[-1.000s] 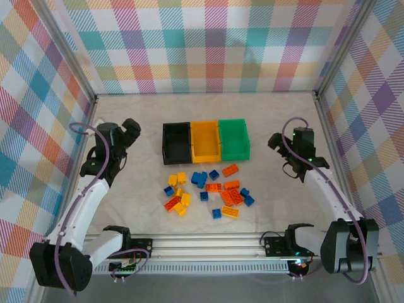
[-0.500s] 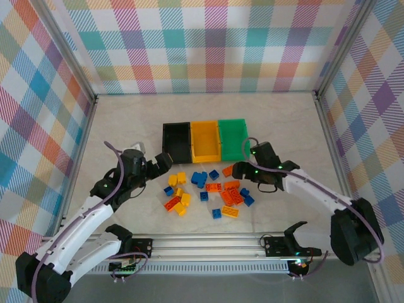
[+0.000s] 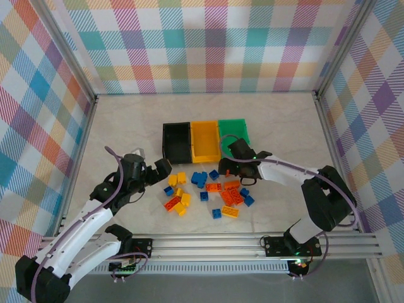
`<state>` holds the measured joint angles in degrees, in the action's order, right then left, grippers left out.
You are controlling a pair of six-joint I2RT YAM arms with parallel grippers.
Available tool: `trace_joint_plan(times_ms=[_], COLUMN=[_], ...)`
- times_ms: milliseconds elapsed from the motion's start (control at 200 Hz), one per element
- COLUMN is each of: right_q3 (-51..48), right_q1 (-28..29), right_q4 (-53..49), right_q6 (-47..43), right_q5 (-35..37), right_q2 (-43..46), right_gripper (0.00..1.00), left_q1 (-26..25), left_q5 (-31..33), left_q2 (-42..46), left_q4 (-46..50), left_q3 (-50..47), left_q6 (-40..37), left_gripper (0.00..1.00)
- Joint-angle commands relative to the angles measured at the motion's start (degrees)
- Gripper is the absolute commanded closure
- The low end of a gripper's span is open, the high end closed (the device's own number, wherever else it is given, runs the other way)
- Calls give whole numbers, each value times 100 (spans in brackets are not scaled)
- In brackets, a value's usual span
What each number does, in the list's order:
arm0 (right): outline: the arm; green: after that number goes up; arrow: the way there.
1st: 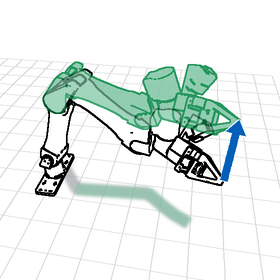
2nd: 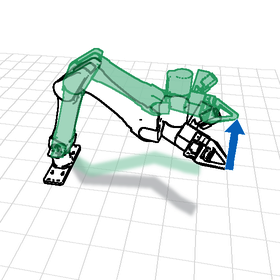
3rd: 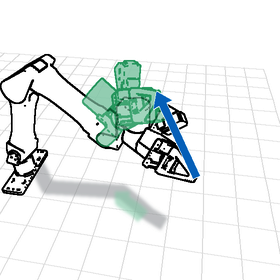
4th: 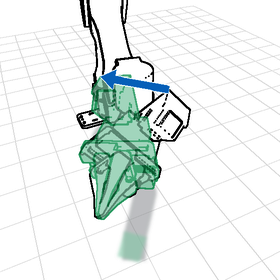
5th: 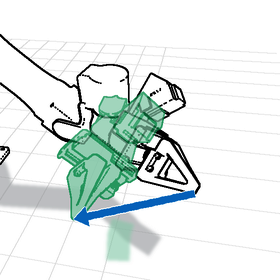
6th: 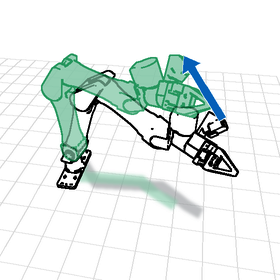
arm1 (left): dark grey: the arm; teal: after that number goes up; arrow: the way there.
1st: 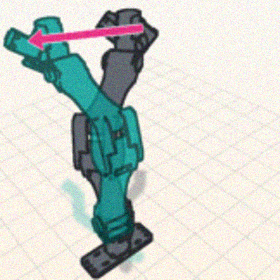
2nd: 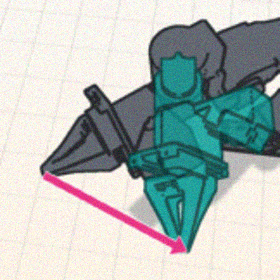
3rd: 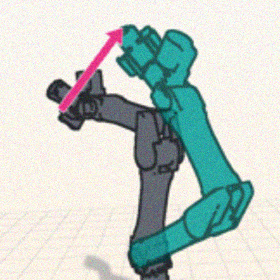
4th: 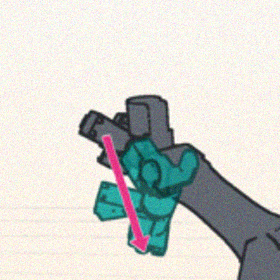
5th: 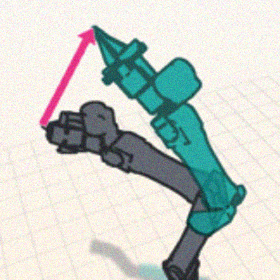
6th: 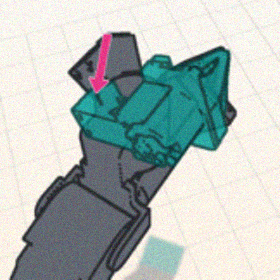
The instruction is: Sort the legos into containers by color
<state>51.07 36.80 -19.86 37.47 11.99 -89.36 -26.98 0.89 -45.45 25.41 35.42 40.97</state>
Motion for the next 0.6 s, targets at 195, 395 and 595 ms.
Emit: trace_joint_plan(times_ms=[195,395,595], right_q3=[480,598,558], right_q1=[198,275,274], right_q4=[-198,-321,-636], right_q6=[1644,2166,2429], right_q5=[542,729,887], right_q2=[-648,-883,-1072], right_gripper=[6,11,24], left_q1=[-53,-48,-52], left_q5=[-86,-128,-176], left_q2=[244,378,429], left_q4=[34,25,-34], left_q3=[-216,-305,-396], left_q6=[82,97,119], left_gripper=[0,0,0])
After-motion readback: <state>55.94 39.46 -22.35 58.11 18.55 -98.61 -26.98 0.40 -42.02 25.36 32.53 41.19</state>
